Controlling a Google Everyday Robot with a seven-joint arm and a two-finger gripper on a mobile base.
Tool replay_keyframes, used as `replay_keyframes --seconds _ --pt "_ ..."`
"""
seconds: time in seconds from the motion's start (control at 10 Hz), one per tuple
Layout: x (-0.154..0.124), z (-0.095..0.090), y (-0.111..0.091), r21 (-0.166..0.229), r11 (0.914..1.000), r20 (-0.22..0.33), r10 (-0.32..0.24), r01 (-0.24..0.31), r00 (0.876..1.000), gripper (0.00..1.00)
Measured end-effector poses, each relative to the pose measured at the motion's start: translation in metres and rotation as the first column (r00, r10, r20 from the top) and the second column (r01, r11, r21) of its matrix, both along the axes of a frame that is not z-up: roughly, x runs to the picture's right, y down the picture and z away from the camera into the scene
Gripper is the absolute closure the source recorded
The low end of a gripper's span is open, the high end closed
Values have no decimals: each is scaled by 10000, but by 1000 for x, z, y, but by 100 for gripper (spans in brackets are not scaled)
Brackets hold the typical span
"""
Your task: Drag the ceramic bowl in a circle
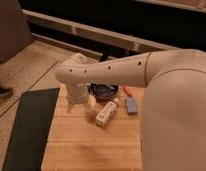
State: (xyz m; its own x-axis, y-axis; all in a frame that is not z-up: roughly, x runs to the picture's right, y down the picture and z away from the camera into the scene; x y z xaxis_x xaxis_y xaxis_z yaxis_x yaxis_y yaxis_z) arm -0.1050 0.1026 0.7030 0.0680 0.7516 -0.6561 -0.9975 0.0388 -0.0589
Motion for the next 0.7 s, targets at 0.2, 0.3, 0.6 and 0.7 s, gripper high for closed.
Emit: replay_keyframes --seconds 0.2,0.3,0.6,0.7 --pt "0 0 0 0 10000 0 0 0 10000 35" --pt "0 0 0 0 10000 0 0 0 10000 35" --pt "1 2 -5 156 9999 127 -19 17 9999 35" --pt "4 8 -17 489 9988 330 33 -50 9994 35"
